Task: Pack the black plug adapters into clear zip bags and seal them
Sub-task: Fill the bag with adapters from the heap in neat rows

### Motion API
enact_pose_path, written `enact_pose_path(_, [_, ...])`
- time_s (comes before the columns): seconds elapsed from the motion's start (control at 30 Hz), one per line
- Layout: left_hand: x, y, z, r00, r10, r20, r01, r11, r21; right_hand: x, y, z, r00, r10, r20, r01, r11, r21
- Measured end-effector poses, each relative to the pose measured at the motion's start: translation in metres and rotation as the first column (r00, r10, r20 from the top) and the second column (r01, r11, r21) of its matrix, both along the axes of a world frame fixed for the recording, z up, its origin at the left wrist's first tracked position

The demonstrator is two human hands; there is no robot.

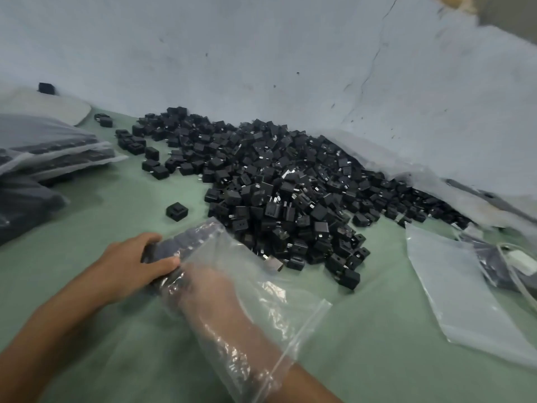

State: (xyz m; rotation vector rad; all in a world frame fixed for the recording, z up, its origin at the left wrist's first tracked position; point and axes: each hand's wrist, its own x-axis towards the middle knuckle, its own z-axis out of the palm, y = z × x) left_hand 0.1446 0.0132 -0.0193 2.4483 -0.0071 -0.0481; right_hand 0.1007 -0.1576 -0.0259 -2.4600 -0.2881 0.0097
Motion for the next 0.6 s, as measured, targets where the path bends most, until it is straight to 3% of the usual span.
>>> enact_pose_path(0.13, [-0.001, -0.002, 0.004, 0.999, -0.018, -0.037, 0.017, 0.999, -0.036, -0.021, -0.02, 0.024, 0.986, 0.163, -0.037, -0.155, 0.975, 0.16])
enact_pose_path(0.3, [-0.002, -0.004, 0.006, 0.999, -0.014, -0.041, 0.01, 0.996, -0.084, -0.076, -0.103, 0.054, 0.9, 0.346, -0.264, -0.223, 0.888, 0.403])
enact_pose_path(0.4, [-0.003, -0.004, 0.005, 0.999, -0.012, -0.035, 0.008, 0.995, -0.099, -0.101, -0.157, 0.077, 0.865, 0.383, -0.324, -0.25, 0.889, 0.383])
enact_pose_path(0.5, [-0.003, -0.003, 0.005, 0.999, -0.005, -0.039, 0.001, 0.995, -0.098, -0.097, -0.203, 0.098, 0.881, 0.297, -0.368, -0.156, 0.917, 0.366])
enact_pose_path(0.6, [-0.002, -0.002, 0.006, 0.999, -0.019, -0.042, 0.015, 0.997, -0.072, -0.065, -0.218, 0.107, 0.987, 0.089, -0.131, -0.053, 0.966, 0.253])
